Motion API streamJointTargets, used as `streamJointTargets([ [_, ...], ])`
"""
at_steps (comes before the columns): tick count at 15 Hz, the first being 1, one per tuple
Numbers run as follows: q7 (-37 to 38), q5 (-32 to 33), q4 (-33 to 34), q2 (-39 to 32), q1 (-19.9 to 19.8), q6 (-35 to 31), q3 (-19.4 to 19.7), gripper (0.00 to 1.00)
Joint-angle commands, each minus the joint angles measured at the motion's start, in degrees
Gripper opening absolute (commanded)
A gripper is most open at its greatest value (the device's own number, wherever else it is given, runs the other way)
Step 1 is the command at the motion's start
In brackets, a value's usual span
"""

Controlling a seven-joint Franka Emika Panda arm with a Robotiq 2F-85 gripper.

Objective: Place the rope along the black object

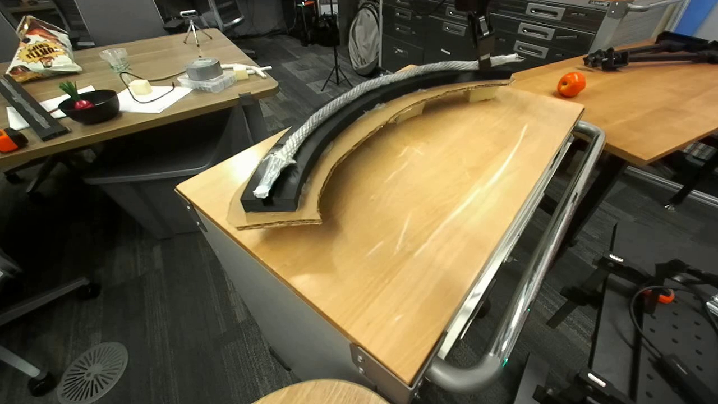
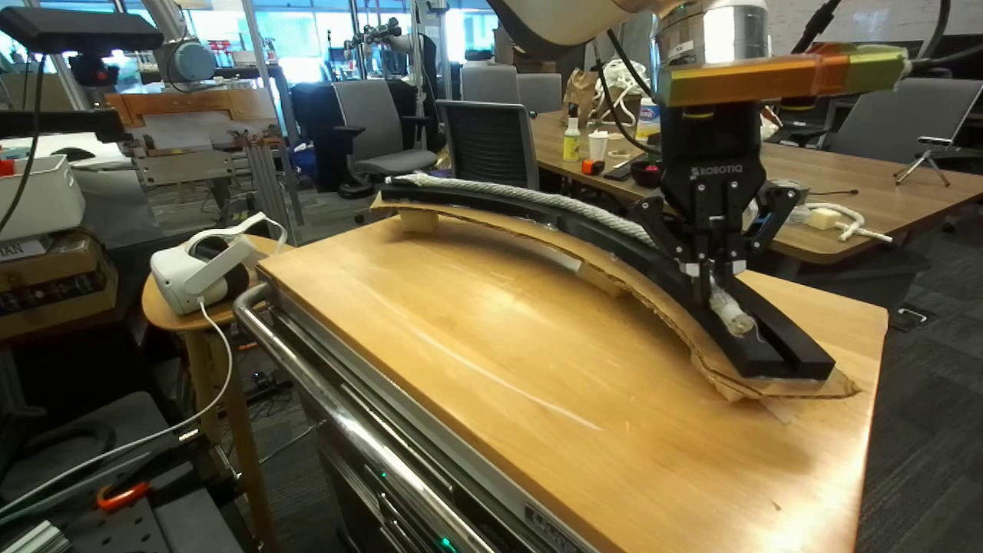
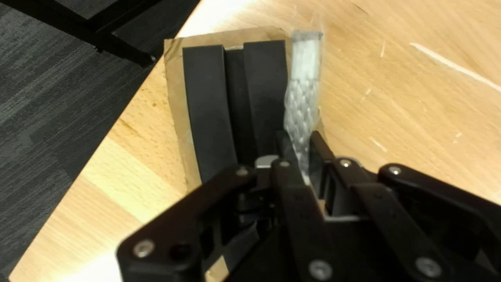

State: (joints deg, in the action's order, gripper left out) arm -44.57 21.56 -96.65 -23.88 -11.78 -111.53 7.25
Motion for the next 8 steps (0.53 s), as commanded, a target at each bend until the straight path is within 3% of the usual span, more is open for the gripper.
streamJointTargets([
  [1,2.4,0.5,1.7,-0.8,-0.1,-0.4,0.4,0.12],
  [8,5.4,2.9,1.3,-0.1,-0.2,-3.1,1.4,0.12],
])
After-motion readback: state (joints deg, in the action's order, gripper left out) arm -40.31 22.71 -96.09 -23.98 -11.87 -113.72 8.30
